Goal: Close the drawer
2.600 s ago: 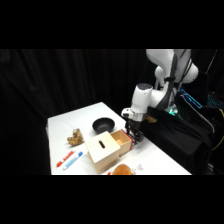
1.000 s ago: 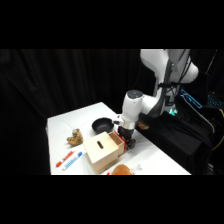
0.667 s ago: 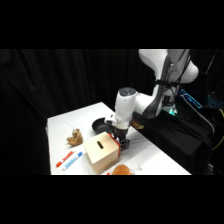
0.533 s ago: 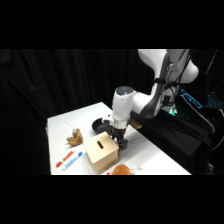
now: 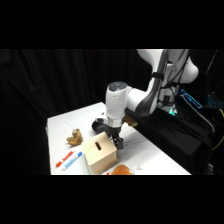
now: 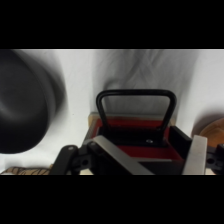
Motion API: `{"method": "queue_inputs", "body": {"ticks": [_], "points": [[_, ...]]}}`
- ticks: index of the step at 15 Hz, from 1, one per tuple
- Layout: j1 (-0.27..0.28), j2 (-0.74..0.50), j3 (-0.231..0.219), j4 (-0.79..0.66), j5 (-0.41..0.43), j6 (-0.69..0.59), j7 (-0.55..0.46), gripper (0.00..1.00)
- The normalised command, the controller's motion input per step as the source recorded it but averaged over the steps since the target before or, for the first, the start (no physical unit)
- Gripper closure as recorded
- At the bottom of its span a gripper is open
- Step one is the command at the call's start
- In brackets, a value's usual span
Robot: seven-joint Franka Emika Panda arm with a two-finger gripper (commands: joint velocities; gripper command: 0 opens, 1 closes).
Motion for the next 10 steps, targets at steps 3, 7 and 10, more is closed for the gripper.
{"method": "queue_inputs", "body": {"ticks": [3,7,10], "points": [[-0.059,-0.46,0.118,-0.08,0.039,-0.41,-0.21,0.0],[-0.149,-0.53,0.173,-0.06,0.139,-0.47,-0.32,0.0],[-0.193,-0.39,0.136,0.11,0.24,-0.48,-0.38,0.0]]}}
